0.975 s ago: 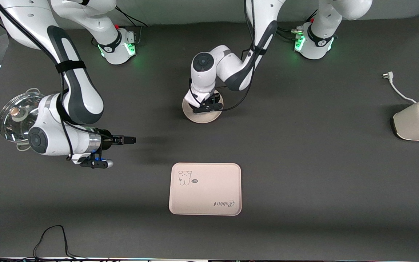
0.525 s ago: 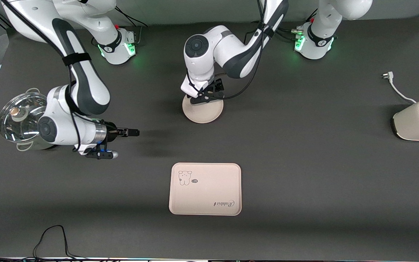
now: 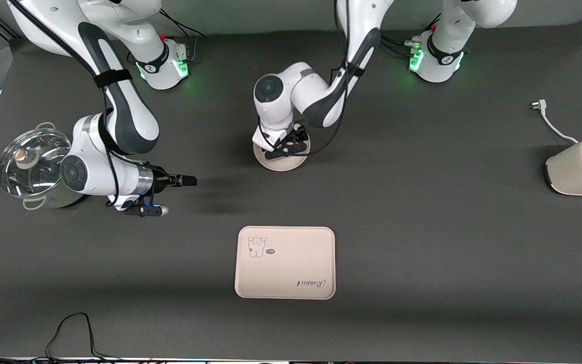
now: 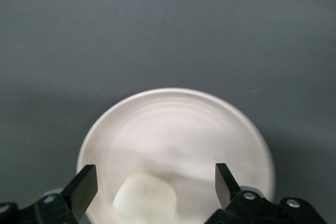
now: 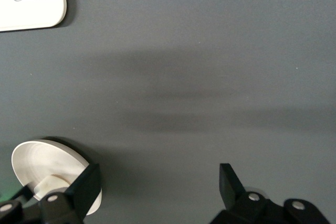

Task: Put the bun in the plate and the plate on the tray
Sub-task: 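Lower the bun onto the plate and open the left gripper, then withdraw the left gripper while the right gripper reaches the plate rim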

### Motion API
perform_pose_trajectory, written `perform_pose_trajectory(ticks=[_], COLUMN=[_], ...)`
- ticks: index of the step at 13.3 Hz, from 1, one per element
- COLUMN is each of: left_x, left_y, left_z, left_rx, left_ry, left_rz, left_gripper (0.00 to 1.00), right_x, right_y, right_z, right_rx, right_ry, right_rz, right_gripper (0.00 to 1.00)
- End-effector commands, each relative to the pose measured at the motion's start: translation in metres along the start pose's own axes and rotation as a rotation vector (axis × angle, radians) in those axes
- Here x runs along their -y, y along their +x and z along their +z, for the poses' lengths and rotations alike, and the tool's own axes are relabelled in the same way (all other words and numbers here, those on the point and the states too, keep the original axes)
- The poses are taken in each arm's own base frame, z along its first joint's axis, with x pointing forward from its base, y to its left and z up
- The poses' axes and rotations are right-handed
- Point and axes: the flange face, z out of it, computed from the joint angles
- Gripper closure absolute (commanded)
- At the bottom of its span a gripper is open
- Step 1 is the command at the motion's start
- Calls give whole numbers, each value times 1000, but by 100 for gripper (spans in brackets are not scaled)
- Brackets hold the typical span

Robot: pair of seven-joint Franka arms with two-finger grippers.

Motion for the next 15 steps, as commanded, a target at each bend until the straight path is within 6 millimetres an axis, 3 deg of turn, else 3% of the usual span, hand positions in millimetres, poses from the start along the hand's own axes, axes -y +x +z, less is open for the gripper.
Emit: perform_pose_trajectory(ticks=[1, 3, 5, 6, 9, 11, 13, 15], left_x=[22, 30, 71, 107, 256, 341, 415, 478], left_y=[15, 26, 76, 106, 246, 308, 336, 338], left_z=[-98, -129, -172, -194, -225, -245, -269, -296], left_rx=[11, -23, -124, -158, -85, -83, -67, -45], left_ry=[-23, -5, 92, 184, 291, 282, 254, 158], left_rz=[-28, -7, 20, 53, 230, 236, 264, 292], left_gripper=[0, 0, 0, 0, 0, 0, 0, 0], right_x=[1, 11, 15, 20, 58, 61, 77, 91], right_y=[-3, -8, -21, -32, -70, -88, -112, -125], right_z=[-1, 0, 22, 35, 79, 103, 132, 148], right_rx=[-12, -10, -1, -15, -28, -47, -88, -93], right_ry=[21, 17, 8, 4, 10, 2, 33, 44], right_rz=[-11, -29, -38, -49, -96, -99, -81, -83], right_gripper=[0, 0, 0, 0, 0, 0, 0, 0])
